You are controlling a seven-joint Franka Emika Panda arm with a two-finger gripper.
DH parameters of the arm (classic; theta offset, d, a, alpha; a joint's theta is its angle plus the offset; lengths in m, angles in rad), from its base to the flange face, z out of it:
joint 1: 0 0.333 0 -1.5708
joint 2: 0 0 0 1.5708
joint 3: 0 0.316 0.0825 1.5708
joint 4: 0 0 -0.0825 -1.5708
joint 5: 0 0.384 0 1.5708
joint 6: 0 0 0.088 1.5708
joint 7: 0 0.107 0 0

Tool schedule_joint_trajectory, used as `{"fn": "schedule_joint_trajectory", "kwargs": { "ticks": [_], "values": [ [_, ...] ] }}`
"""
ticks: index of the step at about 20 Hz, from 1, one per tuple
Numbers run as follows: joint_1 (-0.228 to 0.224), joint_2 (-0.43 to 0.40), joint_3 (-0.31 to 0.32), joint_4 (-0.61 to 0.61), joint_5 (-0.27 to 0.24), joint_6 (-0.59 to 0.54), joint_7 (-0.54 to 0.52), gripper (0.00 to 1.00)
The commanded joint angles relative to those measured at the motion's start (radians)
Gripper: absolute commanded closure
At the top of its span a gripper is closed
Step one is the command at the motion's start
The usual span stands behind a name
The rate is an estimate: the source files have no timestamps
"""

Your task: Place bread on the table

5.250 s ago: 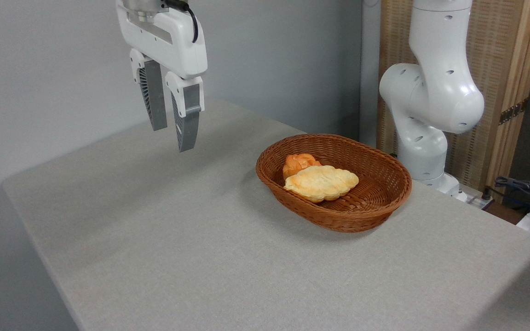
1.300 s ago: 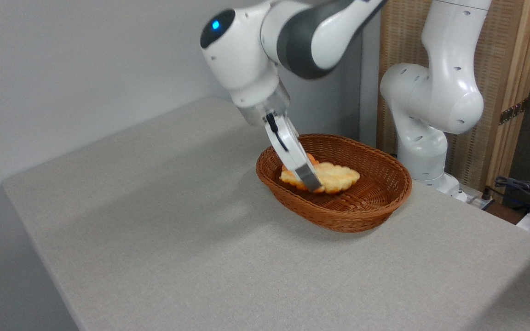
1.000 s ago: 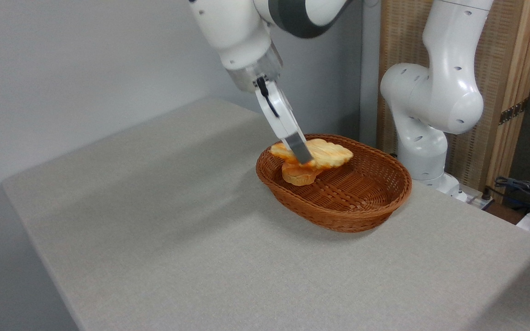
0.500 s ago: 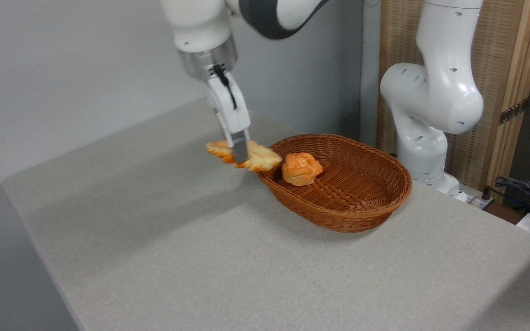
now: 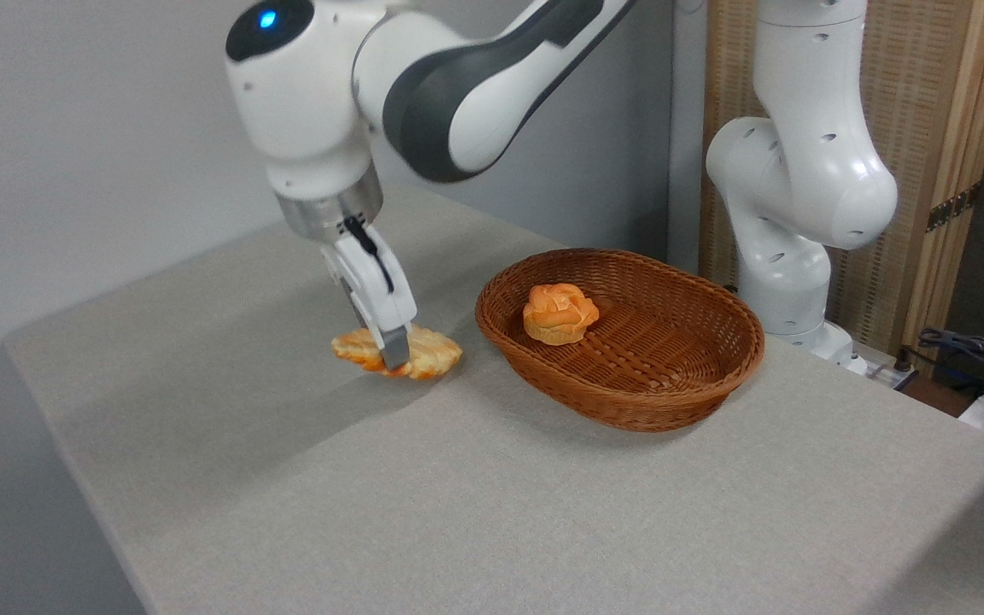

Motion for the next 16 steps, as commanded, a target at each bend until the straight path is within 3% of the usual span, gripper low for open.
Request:
{"fn": "schedule_joint_trajectory", "kwargs": {
  "ticks": [1,4,9,14,16],
  "values": [
    [-0.005,0.038,-0.019,0.024,-0.005,0.037,-0.014,0.0],
    [-0.005,0.039,-0.02,0.025,-0.003,0.058,-0.011,0.0],
    [-0.006,0.038,-0.037,0.032,0.072,0.086,-0.016,0.0],
    [-0.006,0.029,-0.056,0.038,0.103,0.086,-0.019,0.0],
    [-0.006,0.01,-0.056,0.058,0.109,0.081,-0.072,0.0]
  ]
}}
